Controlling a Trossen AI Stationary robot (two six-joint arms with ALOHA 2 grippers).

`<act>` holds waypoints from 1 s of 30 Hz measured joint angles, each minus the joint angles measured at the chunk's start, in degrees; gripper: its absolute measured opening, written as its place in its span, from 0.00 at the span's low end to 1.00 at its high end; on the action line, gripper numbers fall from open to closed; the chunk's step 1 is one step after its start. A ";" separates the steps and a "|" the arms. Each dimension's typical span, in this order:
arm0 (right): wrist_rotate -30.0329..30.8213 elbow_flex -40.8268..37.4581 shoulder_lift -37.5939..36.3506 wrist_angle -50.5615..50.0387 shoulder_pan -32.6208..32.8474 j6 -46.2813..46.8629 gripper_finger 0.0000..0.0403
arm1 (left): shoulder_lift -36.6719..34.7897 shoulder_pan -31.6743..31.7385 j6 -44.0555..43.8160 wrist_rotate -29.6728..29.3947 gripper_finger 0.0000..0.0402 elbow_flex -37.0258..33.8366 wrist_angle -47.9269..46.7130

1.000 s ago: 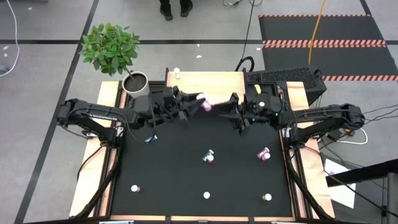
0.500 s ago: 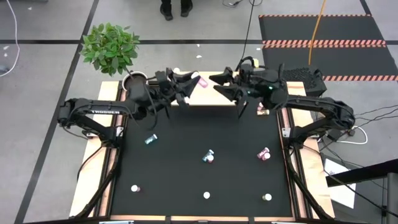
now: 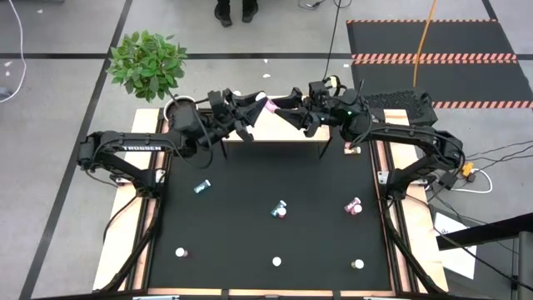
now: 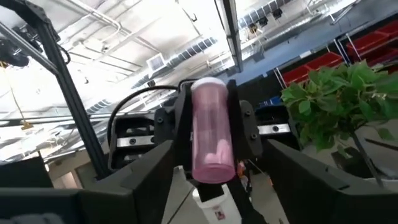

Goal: Pick and place medicine bottles onto shelf by color
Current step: Put the bottom right pink pill bottle on the shelf

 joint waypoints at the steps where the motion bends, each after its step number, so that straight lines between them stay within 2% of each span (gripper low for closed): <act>1: -0.59 0.00 0.01 -0.10 0.03 0.01 0.58 | 0.00 0.05 0.04 0.00 0.31 0.00 -0.18; 17: -3.11 0.00 0.00 -0.88 0.04 1.48 0.30 | -0.07 0.02 0.42 0.38 0.31 0.00 -2.83; 24: -3.22 0.00 -0.01 -1.96 0.04 0.90 0.24 | -0.07 -0.07 0.42 0.33 0.31 0.00 -3.23; 27: -5.09 0.00 -0.28 -4.39 -0.30 -1.59 0.24 | -0.24 -0.51 -1.25 0.14 0.35 0.00 -5.73; 30: -8.24 -0.07 -0.79 -8.39 -0.74 -5.84 0.24 | -2.48 -0.51 -1.92 0.44 0.46 -0.02 -13.71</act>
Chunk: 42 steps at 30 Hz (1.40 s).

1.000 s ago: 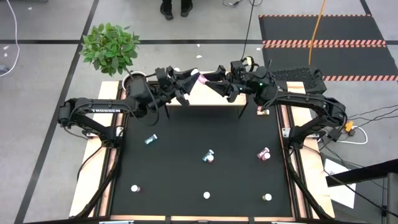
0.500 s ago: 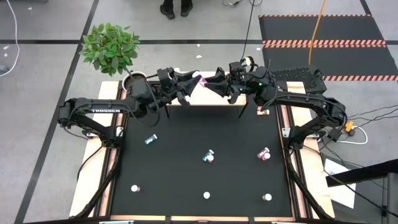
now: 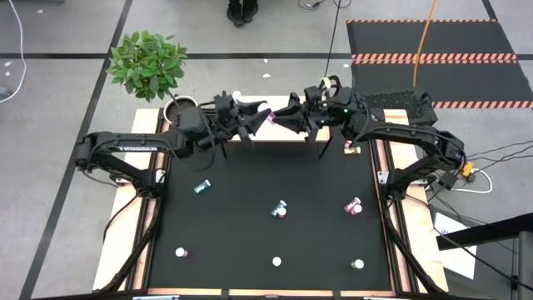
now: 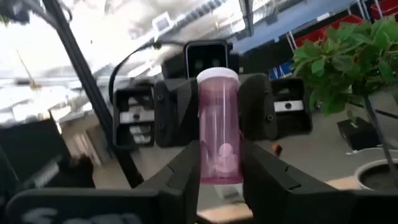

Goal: Pick and place medicine bottles onto shelf by color
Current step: Put the bottom right pink pill bottle on the shelf

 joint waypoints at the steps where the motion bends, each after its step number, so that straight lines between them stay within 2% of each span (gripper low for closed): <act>1: -0.76 0.00 -0.33 -1.65 0.00 -1.64 0.24 | -0.63 0.02 -0.02 0.66 0.50 0.00 -2.01; 5: -1.80 0.00 -1.91 -8.35 -0.23 -7.53 0.24 | -4.41 0.55 -1.37 5.12 0.64 0.02 -9.64; 9: -2.62 0.00 -2.54 -10.53 -0.31 -11.27 0.24 | -6.67 2.15 -6.55 8.88 0.72 2.36 -18.95; 15: -4.14 0.00 -2.52 -11.58 -0.28 -14.52 0.24 | -2.74 2.99 -6.46 18.21 0.70 10.03 -29.74; 21: -4.14 0.00 -2.56 -11.67 -0.28 -15.28 0.24 | 2.82 3.04 0.70 18.99 0.70 22.83 -50.43; 23: -4.14 0.00 -2.56 -11.62 -0.28 -15.30 0.24 | 3.90 3.04 2.84 18.53 0.71 25.73 -53.68; 27: -4.09 0.00 -2.56 -11.62 -0.20 -15.46 0.24 | 4.15 3.04 5.99 18.14 0.68 28.25 -54.97; 36: -3.94 0.00 -2.56 -11.14 -0.17 -15.43 0.24 | 4.12 3.06 6.74 18.44 0.49 29.31 -58.08; 42: -3.92 0.00 -2.56 -11.16 -0.17 -15.28 0.24 | 4.12 3.49 7.12 18.87 0.45 29.31 -56.13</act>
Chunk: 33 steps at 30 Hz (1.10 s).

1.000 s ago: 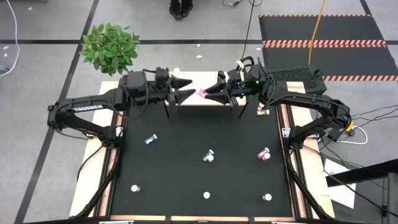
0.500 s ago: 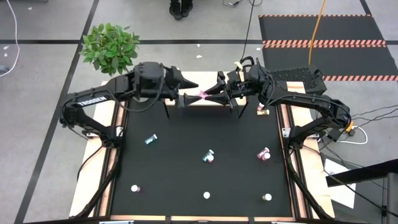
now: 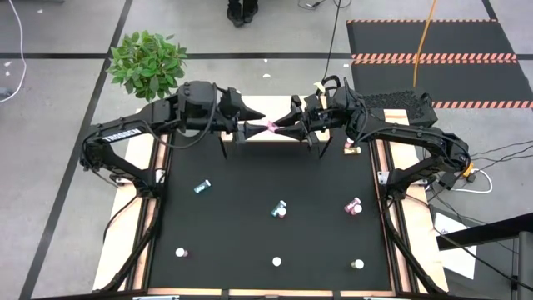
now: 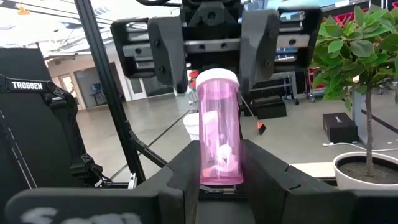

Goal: Pick and place medicine bottles onto shelf by color
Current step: Put the bottom right pink pill bottle on the shelf

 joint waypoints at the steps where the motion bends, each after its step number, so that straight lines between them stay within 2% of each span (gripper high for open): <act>1: 0.00 0.00 0.00 0.00 0.00 0.02 0.24 | 0.00 0.14 0.00 0.17 0.44 0.00 0.03; 7: -0.01 0.00 0.00 0.02 0.00 0.45 0.24 | 0.00 1.65 -0.77 4.21 0.36 0.00 -0.47; 13: 0.04 0.00 0.02 0.02 0.02 0.48 0.24 | 0.00 1.91 -0.90 4.60 0.31 0.00 -0.46; 19: -0.19 0.00 0.02 -0.28 0.00 0.63 0.24 | 0.77 1.69 -0.47 5.35 0.32 0.02 0.16; 28: 0.11 0.00 0.04 0.58 0.00 1.50 0.24 | 1.05 1.63 0.95 5.00 0.44 -0.02 -0.12; 33: 0.10 0.00 0.04 1.11 -0.11 1.60 0.24 | 1.01 1.62 1.46 4.86 0.39 -0.02 -0.01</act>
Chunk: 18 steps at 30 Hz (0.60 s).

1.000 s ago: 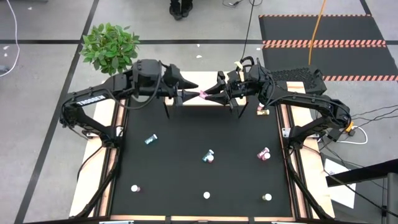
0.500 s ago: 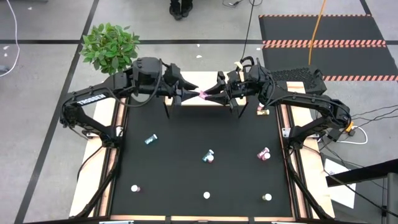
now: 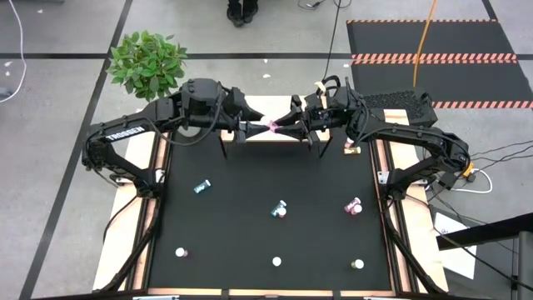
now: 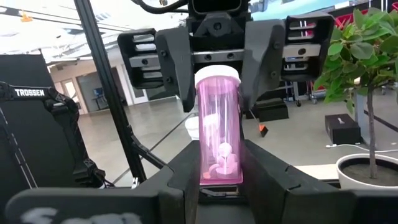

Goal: Pick and place medicine bottles onto shelf by color
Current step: Put the bottom right pink pill bottle on the shelf

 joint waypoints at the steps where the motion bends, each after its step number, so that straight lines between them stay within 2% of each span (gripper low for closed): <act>1: -0.03 0.00 0.00 0.01 0.00 0.00 0.24 | 0.00 0.00 0.00 -0.05 0.37 0.00 0.05; 6: -0.02 0.02 -0.02 0.23 0.00 0.16 0.24 | 0.00 0.02 -0.70 -0.21 0.32 -0.05 2.11; 18: -0.03 0.11 -0.04 0.13 0.00 0.02 0.24 | 0.02 0.00 -0.79 -0.19 0.31 -0.09 2.89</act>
